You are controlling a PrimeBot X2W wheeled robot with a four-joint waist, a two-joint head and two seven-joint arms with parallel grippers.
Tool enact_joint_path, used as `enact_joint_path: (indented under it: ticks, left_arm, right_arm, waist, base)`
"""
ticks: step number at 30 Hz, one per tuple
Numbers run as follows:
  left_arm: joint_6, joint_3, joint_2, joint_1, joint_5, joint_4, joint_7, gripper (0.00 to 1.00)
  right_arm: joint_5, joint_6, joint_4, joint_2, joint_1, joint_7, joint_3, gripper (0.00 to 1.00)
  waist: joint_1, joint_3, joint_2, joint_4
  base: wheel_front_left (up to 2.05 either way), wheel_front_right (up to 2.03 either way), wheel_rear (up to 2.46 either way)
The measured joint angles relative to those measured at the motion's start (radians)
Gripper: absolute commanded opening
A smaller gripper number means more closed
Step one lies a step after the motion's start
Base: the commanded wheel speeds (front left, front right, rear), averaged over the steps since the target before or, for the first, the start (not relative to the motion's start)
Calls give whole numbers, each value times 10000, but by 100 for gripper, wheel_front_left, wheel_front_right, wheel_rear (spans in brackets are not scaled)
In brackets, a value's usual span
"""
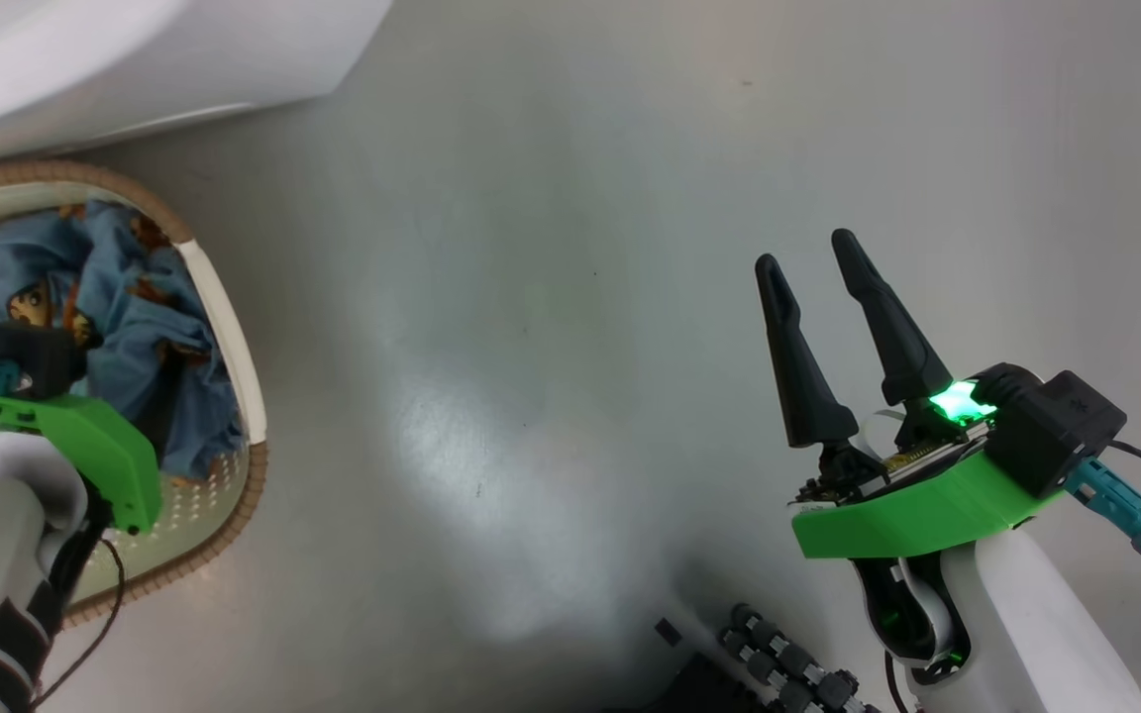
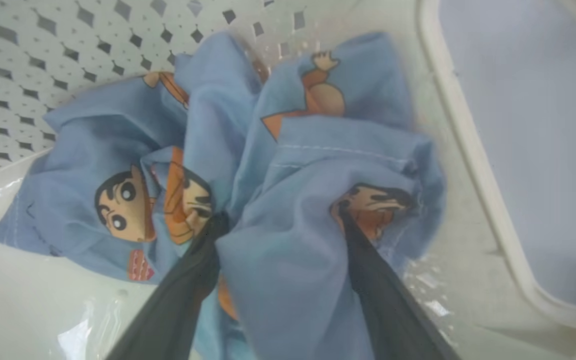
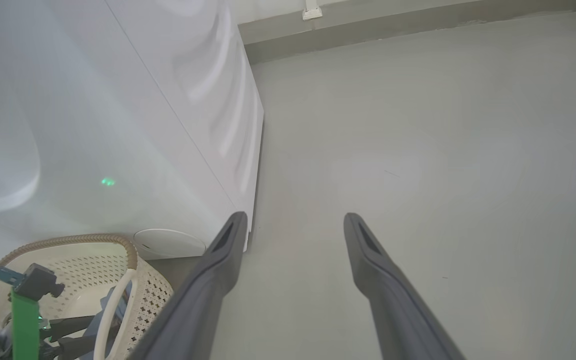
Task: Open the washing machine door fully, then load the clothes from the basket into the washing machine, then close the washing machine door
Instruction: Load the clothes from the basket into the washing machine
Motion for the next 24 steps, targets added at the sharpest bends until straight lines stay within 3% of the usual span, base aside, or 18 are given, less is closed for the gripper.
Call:
enact_joint_path:
  ticks: [8,9,10,11,24]
  left_arm:
    - [0,-623,102,-349,-533,73,188,100]
    - [0,-698,111,-352,-646,71,224,93]
    - [0,-757,121,-352,-752,71,268,36]
    - [0,-800,130,-353,-874,71,320,0]
    - [0,-1202,0,-308,-2282,96,-42,0]
  right_arm:
    - [0,0,-25,31,0,0,148,100]
    - [0,0,-29,33,-1,0,186,100]
    - [0,0,-31,33,-2,0,228,100]
    - [0,0,-33,35,-3,0,261,100]
    - [-52,0,-6,36,-6,0,105,100]
  waist:
    - [0,182,0,-116]
    - [0,183,0,-131]
    - [0,183,0,-144]
    - [0,180,0,-157]
    - [0,-341,0,45]
  base:
    - [0,0,0]
    - [0,0,0]
    - [0,0,0]
    - [0,0,0]
    - [0,0,0]
